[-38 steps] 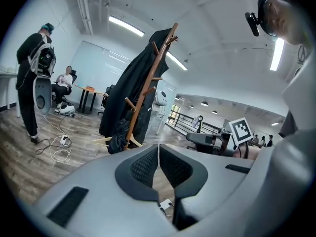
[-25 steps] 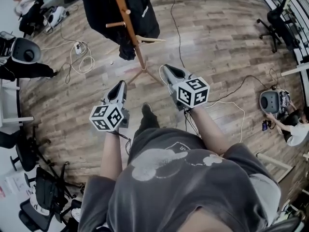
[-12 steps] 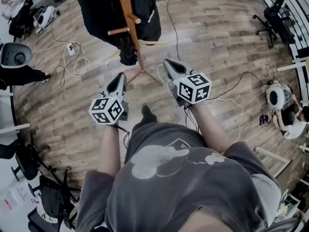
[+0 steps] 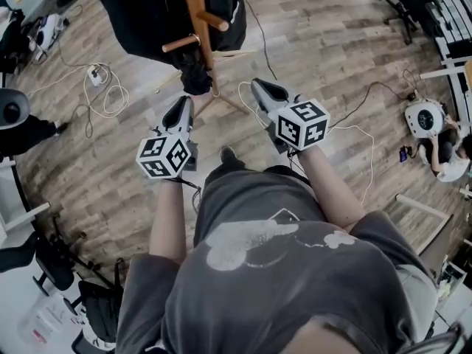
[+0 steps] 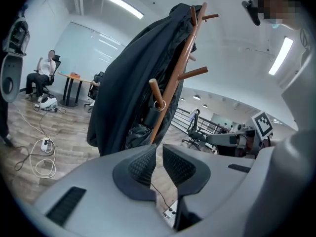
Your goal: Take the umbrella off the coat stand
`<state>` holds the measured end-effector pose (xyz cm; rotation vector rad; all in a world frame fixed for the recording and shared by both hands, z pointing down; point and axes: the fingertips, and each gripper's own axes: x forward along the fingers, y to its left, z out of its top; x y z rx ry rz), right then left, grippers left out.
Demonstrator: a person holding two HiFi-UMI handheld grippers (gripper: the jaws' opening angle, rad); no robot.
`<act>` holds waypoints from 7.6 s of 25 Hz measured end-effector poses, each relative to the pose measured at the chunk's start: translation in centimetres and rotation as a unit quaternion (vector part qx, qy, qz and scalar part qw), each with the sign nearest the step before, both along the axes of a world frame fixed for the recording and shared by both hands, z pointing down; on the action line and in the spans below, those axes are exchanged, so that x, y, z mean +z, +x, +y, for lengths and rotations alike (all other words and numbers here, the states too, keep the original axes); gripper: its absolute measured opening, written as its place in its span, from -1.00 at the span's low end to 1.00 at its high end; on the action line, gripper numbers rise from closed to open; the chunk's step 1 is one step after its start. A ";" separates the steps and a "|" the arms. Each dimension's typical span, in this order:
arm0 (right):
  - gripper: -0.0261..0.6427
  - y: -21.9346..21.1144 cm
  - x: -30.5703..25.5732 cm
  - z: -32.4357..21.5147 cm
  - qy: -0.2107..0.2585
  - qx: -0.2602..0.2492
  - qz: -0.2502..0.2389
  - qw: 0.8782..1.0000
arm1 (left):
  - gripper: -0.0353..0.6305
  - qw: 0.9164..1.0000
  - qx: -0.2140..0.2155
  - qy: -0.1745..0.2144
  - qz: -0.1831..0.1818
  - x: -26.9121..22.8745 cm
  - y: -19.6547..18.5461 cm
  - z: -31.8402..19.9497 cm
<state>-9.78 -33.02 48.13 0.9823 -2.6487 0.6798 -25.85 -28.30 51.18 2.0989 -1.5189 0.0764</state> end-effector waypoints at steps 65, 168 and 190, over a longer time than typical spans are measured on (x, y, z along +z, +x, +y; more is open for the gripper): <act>-0.93 -1.7 7.4 -3.8 -0.049 0.041 0.009 0.998 | -0.06 0.985 0.056 -0.064 -0.153 13.5 0.2 -14.0; -0.93 9.3 -1.9 15.8 0.014 -0.159 -0.037 0.987 | -0.09 0.995 -0.081 -0.031 -0.042 -3.3 16.4 20.5; -0.93 11.8 -6.0 34.2 0.051 -0.116 -0.033 0.991 | -0.09 0.998 -0.048 -0.003 -0.033 -5.8 17.1 38.1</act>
